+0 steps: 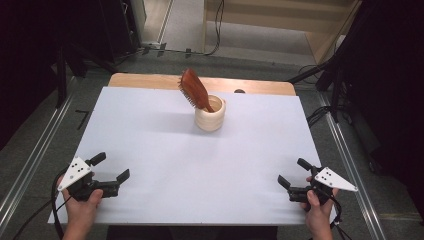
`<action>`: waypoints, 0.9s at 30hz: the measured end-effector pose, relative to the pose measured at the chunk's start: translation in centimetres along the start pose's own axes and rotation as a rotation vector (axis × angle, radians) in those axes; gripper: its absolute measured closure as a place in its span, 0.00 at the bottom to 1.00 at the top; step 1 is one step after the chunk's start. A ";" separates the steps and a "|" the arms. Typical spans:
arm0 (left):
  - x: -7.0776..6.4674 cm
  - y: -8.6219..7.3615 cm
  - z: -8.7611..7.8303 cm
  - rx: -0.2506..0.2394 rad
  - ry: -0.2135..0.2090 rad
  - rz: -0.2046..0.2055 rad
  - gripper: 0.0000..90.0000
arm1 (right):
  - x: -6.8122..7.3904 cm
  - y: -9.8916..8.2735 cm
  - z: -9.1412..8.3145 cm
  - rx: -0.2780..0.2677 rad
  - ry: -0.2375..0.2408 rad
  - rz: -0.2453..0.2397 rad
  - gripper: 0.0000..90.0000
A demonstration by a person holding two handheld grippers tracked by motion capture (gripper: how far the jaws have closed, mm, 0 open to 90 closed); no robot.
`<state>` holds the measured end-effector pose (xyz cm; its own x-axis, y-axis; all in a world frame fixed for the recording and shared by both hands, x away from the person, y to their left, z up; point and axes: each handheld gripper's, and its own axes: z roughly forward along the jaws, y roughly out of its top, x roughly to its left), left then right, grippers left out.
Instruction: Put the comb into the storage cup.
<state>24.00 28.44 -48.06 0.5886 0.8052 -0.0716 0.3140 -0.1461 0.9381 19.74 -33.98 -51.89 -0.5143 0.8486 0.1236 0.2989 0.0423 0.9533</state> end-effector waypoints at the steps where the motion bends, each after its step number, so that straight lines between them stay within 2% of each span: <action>1: 0.1 0.0 -0.1 0.001 0.002 0.002 0.00 | 0.0 0.0 0.0 0.000 0.000 0.000 0.00; 17: 1.7 -0.8 -1.6 0.022 0.039 -0.005 0.00 | 0.0 0.0 0.0 0.000 -0.004 0.001 0.00; 21: 2.2 -1.0 -2.0 0.019 0.033 -0.018 0.00 | 0.0 0.0 0.0 0.001 -0.003 -0.001 0.00; 27: 2.8 -1.1 -2.5 0.024 0.039 -0.009 0.00 | -0.1 -0.1 -0.1 -0.008 -0.009 0.012 0.00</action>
<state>23.44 32.28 -48.45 0.5562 0.8284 -0.0665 0.3372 -0.1518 0.9291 19.67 -34.11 -51.93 -0.5037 0.8537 0.1323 0.2987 0.0285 0.9539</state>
